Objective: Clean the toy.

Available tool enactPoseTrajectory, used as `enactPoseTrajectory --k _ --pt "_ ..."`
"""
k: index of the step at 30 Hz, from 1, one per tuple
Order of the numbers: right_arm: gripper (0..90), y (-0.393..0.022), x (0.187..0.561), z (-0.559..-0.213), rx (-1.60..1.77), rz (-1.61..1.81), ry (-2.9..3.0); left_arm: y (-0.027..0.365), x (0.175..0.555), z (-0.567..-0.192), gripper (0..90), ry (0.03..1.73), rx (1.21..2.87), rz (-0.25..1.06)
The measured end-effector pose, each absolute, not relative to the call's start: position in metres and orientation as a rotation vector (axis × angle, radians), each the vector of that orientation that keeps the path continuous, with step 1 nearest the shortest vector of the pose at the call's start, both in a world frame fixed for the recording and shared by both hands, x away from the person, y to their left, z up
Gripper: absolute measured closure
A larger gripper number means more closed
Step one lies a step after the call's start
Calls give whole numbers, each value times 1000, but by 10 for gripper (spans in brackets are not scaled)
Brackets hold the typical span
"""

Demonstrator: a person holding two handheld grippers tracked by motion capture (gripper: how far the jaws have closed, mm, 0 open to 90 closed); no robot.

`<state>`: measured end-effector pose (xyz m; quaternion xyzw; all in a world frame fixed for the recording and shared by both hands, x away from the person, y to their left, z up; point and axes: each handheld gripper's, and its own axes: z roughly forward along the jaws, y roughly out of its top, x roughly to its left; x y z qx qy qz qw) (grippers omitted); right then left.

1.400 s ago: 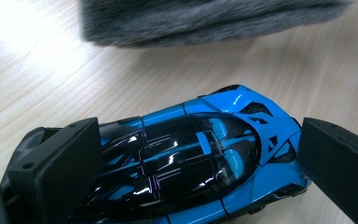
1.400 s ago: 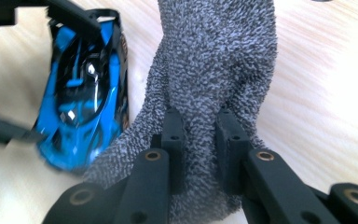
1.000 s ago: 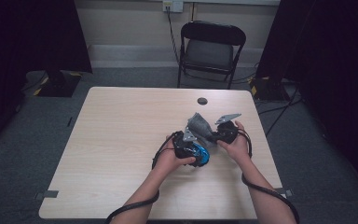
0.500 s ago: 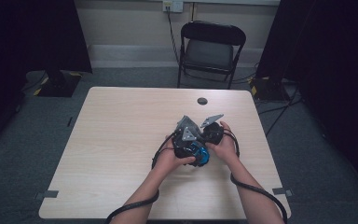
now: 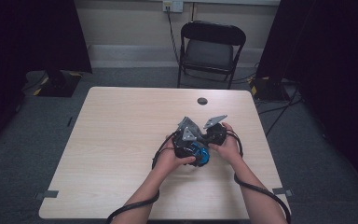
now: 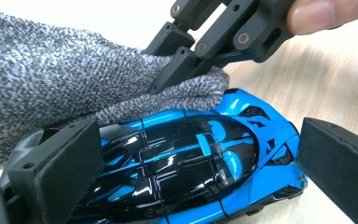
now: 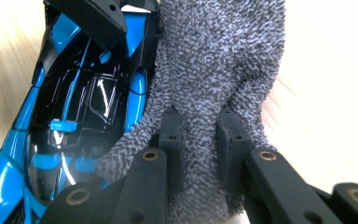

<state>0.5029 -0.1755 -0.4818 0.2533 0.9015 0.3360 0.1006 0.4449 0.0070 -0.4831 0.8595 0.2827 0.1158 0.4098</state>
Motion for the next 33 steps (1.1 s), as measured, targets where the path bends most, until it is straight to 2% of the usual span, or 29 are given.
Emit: enactPoseTrajectory --k 33 --pt "752 -202 486 -482 795 1018 2652 6 444 -483 0 712 2176 305"
